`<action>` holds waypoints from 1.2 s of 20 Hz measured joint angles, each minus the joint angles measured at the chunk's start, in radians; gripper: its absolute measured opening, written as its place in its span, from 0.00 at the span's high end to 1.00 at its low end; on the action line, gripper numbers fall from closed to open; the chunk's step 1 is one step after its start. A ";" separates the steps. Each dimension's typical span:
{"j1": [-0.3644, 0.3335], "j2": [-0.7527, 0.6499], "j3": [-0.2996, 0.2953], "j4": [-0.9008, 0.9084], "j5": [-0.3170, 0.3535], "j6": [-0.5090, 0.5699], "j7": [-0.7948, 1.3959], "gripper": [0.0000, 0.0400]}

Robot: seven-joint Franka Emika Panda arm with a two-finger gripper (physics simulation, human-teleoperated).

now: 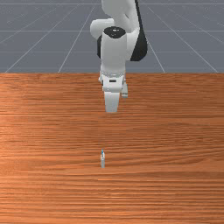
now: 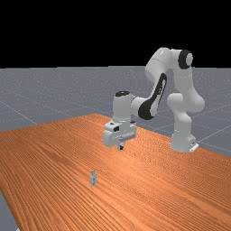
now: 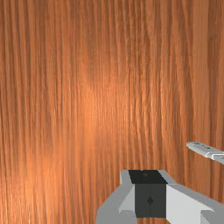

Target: Rotate the USB body for 90 degree with plug right ward

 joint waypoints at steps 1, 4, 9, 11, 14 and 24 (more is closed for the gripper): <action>0.003 -0.028 -0.002 -0.042 -0.012 0.013 0.011 1.00; -0.004 -0.113 0.005 -0.167 0.000 0.055 0.000 1.00; -0.002 -0.107 0.000 -0.155 -0.016 0.047 0.004 1.00; -0.007 -0.111 -0.001 -0.162 -0.010 0.051 -0.005 1.00; 0.041 -0.103 0.028 -0.147 -0.026 0.039 0.106 1.00; -0.190 0.197 0.016 0.333 0.094 -0.148 -0.346 1.00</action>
